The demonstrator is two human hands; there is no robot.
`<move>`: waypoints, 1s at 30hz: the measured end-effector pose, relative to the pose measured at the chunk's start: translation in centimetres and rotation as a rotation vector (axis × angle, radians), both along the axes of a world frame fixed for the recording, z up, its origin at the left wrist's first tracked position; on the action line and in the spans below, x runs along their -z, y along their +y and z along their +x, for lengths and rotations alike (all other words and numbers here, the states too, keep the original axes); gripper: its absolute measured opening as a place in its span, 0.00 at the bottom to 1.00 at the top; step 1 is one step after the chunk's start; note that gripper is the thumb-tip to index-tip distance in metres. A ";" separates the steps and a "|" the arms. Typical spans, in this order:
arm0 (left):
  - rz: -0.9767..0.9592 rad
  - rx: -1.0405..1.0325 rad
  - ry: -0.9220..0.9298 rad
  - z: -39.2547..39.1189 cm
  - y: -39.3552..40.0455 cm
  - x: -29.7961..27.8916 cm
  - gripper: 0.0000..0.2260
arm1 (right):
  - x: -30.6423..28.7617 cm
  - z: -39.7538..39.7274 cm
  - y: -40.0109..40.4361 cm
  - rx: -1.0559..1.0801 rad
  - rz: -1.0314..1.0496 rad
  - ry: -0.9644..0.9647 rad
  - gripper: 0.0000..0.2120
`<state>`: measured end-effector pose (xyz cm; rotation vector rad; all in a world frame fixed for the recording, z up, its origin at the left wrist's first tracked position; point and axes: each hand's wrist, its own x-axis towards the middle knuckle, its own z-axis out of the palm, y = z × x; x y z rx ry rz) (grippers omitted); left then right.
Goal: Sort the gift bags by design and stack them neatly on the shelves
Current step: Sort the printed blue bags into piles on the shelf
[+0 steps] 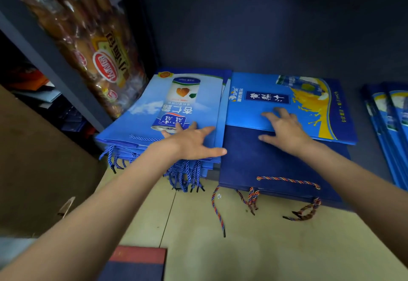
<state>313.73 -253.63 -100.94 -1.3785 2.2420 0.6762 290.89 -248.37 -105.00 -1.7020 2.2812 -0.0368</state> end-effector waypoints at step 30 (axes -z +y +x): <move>-0.289 -0.029 0.387 -6.8 0.5 1.2 0.29 | -3.7 -17.2 19.4 -0.030 -0.244 0.117 0.26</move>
